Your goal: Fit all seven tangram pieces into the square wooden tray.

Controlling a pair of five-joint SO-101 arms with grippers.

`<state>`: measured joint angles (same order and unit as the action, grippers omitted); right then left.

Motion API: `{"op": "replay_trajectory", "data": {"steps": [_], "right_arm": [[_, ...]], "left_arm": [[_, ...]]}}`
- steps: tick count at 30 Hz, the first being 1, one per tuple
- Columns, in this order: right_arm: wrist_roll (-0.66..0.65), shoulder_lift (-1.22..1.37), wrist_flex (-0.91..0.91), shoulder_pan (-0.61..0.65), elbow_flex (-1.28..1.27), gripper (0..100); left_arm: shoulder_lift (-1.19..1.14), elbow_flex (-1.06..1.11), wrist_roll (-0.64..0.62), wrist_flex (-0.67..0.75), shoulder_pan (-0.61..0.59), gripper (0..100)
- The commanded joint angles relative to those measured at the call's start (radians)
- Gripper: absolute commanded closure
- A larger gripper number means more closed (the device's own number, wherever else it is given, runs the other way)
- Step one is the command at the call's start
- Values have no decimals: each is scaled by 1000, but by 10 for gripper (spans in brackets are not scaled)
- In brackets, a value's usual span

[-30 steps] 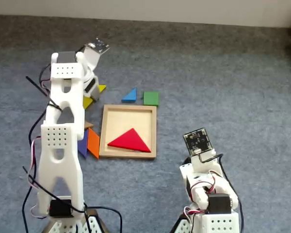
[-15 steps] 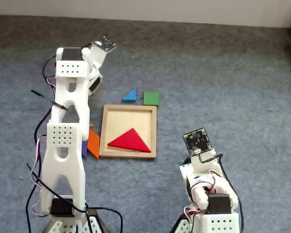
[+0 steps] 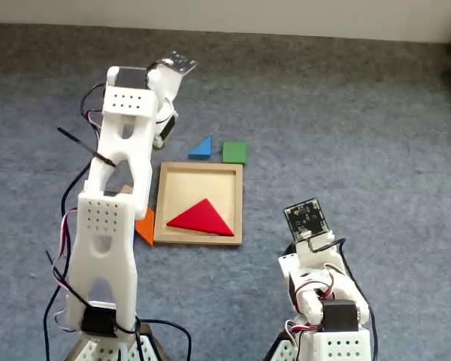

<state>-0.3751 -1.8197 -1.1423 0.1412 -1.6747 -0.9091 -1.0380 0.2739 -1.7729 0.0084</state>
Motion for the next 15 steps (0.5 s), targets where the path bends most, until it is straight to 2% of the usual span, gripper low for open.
{"op": "replay_trajectory", "data": {"steps": [1,6,15], "right_arm": [[-12,-16,21,-15,-116,922],[-12,-16,21,-15,-116,922],[-12,-16,21,-15,-116,922]], "left_arm": [[255,222,-41,-8,74,994],[418,433,-147,-8,125,994],[441,676,-318,123,157,994]]}}
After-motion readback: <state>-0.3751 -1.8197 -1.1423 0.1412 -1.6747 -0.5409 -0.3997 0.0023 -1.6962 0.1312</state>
